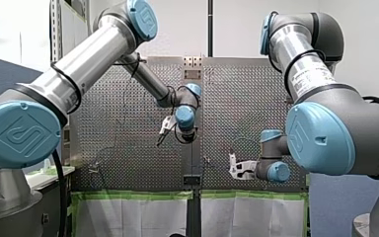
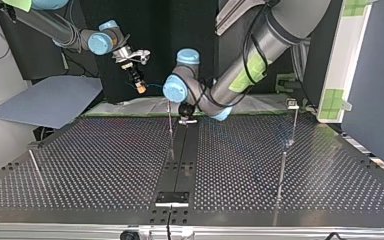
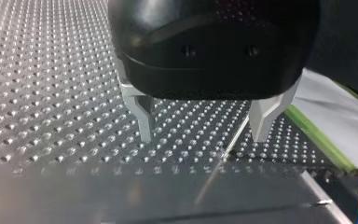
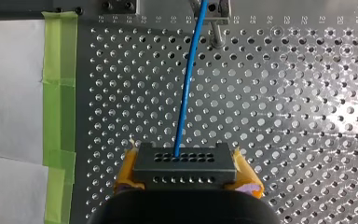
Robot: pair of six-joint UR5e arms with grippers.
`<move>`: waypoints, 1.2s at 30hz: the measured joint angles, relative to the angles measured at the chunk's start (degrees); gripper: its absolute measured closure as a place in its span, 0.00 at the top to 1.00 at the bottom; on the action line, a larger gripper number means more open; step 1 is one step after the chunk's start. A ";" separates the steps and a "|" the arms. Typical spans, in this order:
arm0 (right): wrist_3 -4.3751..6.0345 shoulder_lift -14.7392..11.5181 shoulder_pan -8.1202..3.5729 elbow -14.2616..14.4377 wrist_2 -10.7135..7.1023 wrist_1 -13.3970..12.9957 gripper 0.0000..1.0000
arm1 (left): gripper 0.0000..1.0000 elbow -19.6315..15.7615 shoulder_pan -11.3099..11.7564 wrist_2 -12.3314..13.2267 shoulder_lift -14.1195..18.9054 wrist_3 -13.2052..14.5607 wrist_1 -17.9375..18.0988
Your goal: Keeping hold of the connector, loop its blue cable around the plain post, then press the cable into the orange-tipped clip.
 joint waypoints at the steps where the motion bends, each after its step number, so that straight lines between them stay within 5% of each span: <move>1: 0.00 0.00 0.01 0.00 0.00 -0.01 0.00 | 0.99 0.64 0.13 0.38 -0.03 0.21 -0.62; 11: 0.01 -0.01 0.02 0.00 0.00 -0.01 0.00 | 0.99 5.95 -1.69 2.45 -0.04 0.61 -5.93; 20: -0.03 0.00 0.10 0.00 0.00 -0.01 0.00 | 0.99 11.16 -2.26 0.09 -0.31 1.36 -11.50; 36: 0.06 -0.01 0.29 -0.07 0.00 0.01 0.00 | 0.99 10.78 -1.87 -0.47 -2.19 1.17 -20.45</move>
